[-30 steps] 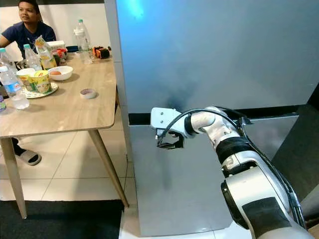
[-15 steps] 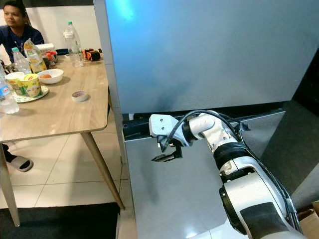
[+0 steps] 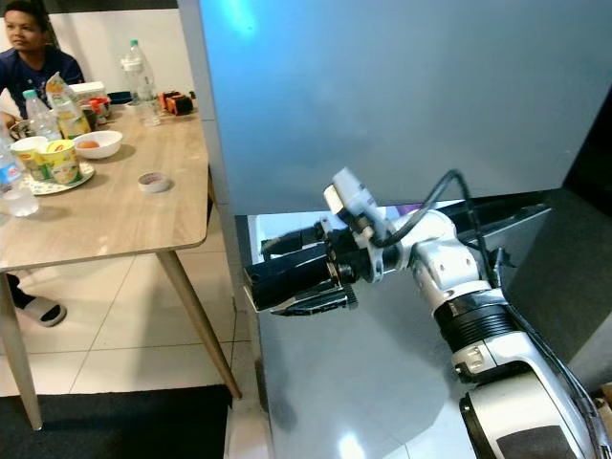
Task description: Restocking fridge
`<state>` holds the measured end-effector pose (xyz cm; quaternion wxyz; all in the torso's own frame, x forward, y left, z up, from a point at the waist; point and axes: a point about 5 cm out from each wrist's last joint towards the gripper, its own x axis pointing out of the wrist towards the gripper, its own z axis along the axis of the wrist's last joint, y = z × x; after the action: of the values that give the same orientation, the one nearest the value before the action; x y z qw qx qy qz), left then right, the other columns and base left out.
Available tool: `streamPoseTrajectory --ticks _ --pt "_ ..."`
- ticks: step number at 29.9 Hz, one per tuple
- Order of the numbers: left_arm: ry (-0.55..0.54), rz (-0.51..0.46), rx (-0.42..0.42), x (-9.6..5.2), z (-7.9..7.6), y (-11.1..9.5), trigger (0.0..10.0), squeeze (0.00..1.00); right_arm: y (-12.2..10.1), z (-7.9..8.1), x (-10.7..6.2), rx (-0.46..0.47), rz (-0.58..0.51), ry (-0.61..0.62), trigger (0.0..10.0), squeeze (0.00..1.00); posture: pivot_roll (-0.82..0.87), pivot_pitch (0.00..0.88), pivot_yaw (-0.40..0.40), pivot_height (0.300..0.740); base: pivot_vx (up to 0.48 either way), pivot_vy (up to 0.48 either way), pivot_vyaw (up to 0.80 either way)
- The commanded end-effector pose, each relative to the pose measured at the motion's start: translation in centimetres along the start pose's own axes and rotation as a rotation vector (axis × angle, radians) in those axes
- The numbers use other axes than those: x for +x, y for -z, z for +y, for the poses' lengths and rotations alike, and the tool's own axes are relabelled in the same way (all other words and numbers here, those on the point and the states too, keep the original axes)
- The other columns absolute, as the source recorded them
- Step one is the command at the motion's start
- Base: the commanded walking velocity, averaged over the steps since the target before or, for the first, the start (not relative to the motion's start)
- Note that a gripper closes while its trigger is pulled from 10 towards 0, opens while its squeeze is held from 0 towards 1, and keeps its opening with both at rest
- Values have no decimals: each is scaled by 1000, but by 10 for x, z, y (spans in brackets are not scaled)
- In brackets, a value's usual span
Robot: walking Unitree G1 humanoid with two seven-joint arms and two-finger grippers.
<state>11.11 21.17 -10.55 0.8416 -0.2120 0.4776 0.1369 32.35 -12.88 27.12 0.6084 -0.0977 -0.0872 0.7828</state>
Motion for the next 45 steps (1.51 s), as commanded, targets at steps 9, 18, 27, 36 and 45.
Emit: streamPoseTrajectory --ticks 9,18,27,36,45 --pt "25 27 -1 1 -8 6 10000 0 15 46 9 126 -37 -147 10000 0 -95 39 -6 740 0 0 0" --pt "43 22 -3 3 -15 3 10000 0 75 95 10 375 117 -179 10000 0 -108 21 -16 740 0 0 0" --pt "34 21 -9 3 -12 4 10000 0 207 135 -24 706 505 383 0 0 -105 17 -18 740 0 0 0" --pt "35 14 -12 3 -14 2 10000 0 269 191 -46 938 754 964 0 0 -97 18 -17 740 0 0 0" --pt "17 10 -3 2 -9 0 10000 0 291 263 -63 1094 970 1323 0 0 -91 16 -10 740 0 0 0"
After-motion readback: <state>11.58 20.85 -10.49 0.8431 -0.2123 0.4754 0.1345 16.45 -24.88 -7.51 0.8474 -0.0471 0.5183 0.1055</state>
